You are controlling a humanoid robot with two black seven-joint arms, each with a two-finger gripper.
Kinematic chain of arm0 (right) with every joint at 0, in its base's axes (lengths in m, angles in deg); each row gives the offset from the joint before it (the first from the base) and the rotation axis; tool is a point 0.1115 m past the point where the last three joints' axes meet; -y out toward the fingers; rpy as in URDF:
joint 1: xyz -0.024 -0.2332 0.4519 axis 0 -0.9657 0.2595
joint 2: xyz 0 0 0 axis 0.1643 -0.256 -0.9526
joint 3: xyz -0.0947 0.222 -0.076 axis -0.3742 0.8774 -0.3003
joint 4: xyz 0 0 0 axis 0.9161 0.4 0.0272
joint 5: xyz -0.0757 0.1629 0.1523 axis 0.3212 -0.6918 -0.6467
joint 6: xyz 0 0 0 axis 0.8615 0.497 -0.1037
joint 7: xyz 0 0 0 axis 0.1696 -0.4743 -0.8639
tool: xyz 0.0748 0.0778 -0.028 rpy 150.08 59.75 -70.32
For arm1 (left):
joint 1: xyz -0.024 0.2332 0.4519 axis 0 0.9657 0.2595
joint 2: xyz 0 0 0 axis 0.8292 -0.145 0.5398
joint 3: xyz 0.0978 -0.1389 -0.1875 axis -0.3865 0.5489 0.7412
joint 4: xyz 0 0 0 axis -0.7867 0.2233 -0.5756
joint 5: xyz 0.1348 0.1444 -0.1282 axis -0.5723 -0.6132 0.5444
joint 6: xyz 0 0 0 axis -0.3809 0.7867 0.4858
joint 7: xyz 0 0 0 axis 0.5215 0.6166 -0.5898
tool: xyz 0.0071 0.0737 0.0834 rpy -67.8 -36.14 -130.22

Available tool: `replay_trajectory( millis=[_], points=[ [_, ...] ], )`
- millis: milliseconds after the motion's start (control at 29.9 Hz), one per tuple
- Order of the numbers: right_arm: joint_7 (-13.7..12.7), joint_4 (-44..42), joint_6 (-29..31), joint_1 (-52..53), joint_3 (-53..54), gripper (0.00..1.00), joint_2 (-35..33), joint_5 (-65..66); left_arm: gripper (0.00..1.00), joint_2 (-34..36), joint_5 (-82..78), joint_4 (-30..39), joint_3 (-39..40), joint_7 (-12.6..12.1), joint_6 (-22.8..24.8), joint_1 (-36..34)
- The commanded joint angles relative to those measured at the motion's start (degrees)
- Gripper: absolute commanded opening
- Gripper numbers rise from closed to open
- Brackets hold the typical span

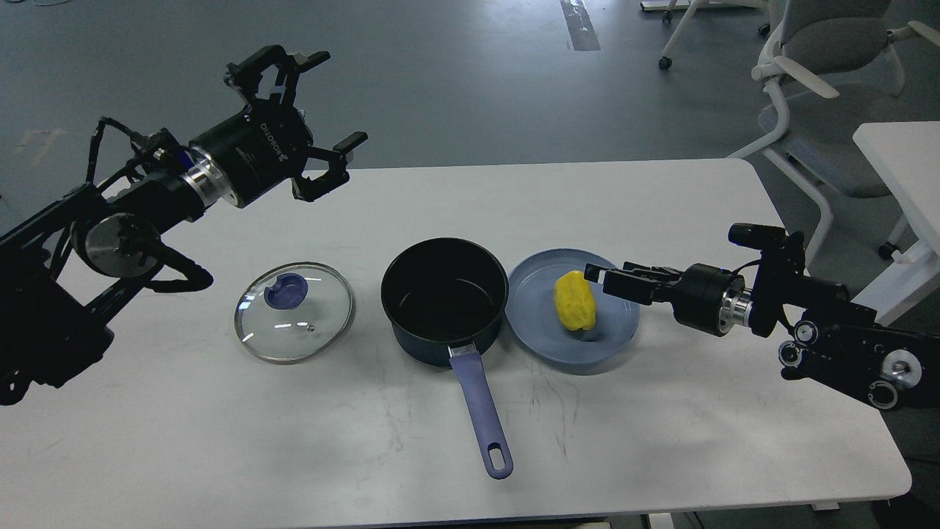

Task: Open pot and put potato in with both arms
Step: 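Reach the right gripper down toward the yellow potato on the plate, then close the right gripper around the yellow potato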

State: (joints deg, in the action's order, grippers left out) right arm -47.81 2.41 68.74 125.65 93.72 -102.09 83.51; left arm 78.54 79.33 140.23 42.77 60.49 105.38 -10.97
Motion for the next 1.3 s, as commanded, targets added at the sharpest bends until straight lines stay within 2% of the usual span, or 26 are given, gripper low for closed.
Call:
replay_trajectory(
  millis=[0,67,267,367,768,902,1035,1269],
  points=[
    [-0.8,-2.7,-0.8,0.9,-3.3,0.93,3.0,0.0,0.99,0.0,-0.1,0.0,-0.1,1.4,0.0,0.6],
    [-1.3,-4.5,-0.8,1.4,-3.8,0.9,4.2,0.0,0.99,0.0,-0.3,0.0,0.0,1.9,0.0,1.6],
    [-1.7,-6.6,-0.8,3.0,-3.9,0.9,5.2,0.1,0.99,0.5,-0.8,-0.1,0.0,2.4,0.1,2.8],
    [-1.7,-8.0,-0.8,3.8,-4.5,0.9,6.2,0.1,0.99,0.4,-0.8,-0.1,0.0,3.5,0.1,3.0],
    [-2.4,-9.0,-0.8,5.3,-7.2,0.85,10.2,0.1,0.99,0.5,-0.8,0.0,0.5,3.7,0.6,4.8],
    [-2.4,-9.0,-0.8,5.3,-7.8,0.78,10.2,0.1,0.99,0.5,-0.8,0.0,0.6,3.7,0.6,5.1],
    [-2.4,-9.1,-0.8,5.3,-8.9,0.59,10.4,0.1,0.99,0.3,-0.8,0.0,1.4,3.7,0.4,5.1],
    [-2.4,-10.9,-0.8,6.0,-9.7,0.5,12.0,0.1,0.99,0.3,-0.8,0.0,1.4,3.7,0.4,5.1]
  ],
)
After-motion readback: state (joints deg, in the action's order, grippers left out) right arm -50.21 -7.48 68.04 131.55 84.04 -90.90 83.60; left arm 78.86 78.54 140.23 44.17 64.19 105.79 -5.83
